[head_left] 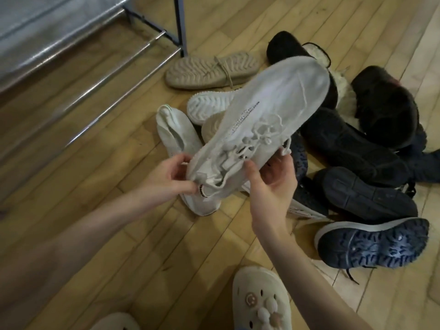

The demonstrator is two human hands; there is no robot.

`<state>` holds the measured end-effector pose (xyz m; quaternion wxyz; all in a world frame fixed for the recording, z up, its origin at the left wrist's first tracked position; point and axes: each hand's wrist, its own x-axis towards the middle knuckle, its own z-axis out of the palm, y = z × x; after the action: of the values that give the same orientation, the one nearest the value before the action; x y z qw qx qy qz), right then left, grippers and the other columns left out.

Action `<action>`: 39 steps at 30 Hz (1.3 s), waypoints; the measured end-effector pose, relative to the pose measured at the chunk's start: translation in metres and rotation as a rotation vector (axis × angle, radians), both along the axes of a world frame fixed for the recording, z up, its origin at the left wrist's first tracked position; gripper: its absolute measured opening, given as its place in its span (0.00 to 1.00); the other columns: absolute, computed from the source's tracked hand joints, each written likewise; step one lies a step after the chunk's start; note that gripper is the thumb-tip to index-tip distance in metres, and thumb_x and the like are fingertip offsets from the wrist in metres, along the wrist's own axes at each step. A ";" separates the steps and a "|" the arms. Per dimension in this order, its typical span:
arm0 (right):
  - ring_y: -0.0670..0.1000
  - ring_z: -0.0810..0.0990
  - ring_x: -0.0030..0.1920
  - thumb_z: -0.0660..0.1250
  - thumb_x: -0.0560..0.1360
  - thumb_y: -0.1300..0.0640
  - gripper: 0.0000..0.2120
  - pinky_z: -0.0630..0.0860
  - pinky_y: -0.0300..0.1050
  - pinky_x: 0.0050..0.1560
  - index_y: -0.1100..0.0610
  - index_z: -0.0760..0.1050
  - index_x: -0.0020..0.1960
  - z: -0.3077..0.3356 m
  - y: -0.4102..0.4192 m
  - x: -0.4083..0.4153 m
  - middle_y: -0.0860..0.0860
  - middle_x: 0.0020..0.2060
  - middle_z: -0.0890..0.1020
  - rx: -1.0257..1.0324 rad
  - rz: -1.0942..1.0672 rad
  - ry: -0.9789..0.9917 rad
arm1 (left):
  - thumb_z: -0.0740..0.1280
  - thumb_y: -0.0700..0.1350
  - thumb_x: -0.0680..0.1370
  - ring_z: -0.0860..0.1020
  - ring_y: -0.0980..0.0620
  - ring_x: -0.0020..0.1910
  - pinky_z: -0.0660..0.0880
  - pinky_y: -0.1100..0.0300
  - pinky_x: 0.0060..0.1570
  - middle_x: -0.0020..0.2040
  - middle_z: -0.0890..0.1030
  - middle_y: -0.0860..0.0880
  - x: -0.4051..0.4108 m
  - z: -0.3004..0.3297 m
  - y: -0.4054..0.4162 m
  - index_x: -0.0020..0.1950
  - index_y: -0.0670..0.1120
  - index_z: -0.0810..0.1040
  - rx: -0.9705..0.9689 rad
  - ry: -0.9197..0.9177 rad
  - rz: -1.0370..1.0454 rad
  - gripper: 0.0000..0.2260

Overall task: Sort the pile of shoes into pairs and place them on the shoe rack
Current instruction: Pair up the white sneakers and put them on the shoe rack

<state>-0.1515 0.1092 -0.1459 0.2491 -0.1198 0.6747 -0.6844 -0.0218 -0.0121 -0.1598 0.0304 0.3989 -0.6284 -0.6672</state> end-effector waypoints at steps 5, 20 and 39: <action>0.51 0.83 0.49 0.67 0.77 0.65 0.12 0.82 0.47 0.50 0.58 0.75 0.59 0.003 -0.025 0.000 0.59 0.50 0.83 0.014 0.302 0.060 | 0.73 0.44 0.58 0.82 0.50 0.53 0.80 0.53 0.50 0.52 0.85 0.49 0.033 0.002 -0.005 0.61 0.49 0.76 0.158 0.107 0.234 0.30; 0.55 0.48 0.78 0.66 0.66 0.64 0.45 0.32 0.64 0.72 0.51 0.50 0.78 -0.012 -0.079 -0.079 0.50 0.76 0.59 0.972 0.971 1.258 | 0.63 0.32 0.73 0.84 0.49 0.39 0.81 0.57 0.34 0.43 0.85 0.44 0.086 -0.001 -0.020 0.59 0.33 0.74 0.303 0.186 0.551 0.14; 0.51 0.68 0.52 0.72 0.66 0.61 0.18 0.61 0.42 0.52 0.54 0.72 0.55 -0.030 0.025 -0.044 0.49 0.50 0.70 0.712 0.567 1.149 | 0.67 0.37 0.65 0.84 0.45 0.46 0.82 0.52 0.40 0.53 0.83 0.39 0.088 -0.002 -0.006 0.59 0.36 0.76 0.359 0.204 0.480 0.22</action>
<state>-0.1952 0.1346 -0.1755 0.0474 -0.5415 0.8235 -0.1623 0.0664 -0.0183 -0.1622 0.1790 0.4656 -0.3822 -0.7779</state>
